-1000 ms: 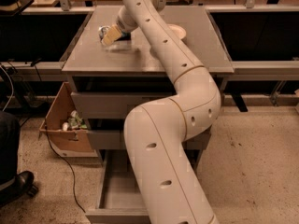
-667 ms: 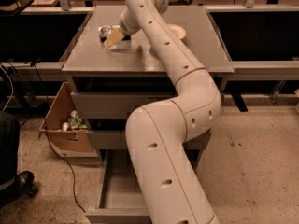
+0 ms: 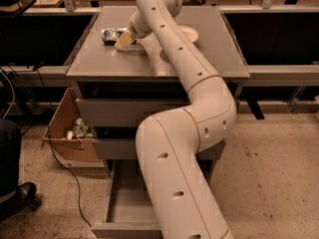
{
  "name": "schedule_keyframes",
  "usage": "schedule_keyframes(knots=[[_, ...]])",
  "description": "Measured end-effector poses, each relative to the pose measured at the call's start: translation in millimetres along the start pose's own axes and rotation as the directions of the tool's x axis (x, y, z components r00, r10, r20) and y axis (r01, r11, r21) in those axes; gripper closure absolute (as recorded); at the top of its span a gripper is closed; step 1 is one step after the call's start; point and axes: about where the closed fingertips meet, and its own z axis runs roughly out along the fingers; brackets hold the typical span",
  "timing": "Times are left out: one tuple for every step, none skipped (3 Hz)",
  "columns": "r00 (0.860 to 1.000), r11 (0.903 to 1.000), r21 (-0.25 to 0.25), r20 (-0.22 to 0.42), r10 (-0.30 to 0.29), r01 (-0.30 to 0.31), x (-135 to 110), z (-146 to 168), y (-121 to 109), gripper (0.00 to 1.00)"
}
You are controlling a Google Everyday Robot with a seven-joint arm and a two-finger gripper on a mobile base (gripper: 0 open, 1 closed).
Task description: Place redbull can into bottom drawer
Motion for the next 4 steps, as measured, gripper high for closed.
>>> schedule_keyframes(knots=[[1.0, 1.0, 0.001, 0.0, -0.001, 0.001, 0.1, -0.6, -0.5, 0.73], [1.0, 1.0, 0.001, 0.0, -0.001, 0.001, 0.2, -0.9, -0.2, 0.96], [0.999, 0.9994, -0.003, 0.013, -0.033, 0.033, -6.5, -24.9, -6.8, 1.0], [0.994, 0.9938, -0.03, 0.024, -0.107, 0.107, -17.7, -75.6, -7.1, 1.0]])
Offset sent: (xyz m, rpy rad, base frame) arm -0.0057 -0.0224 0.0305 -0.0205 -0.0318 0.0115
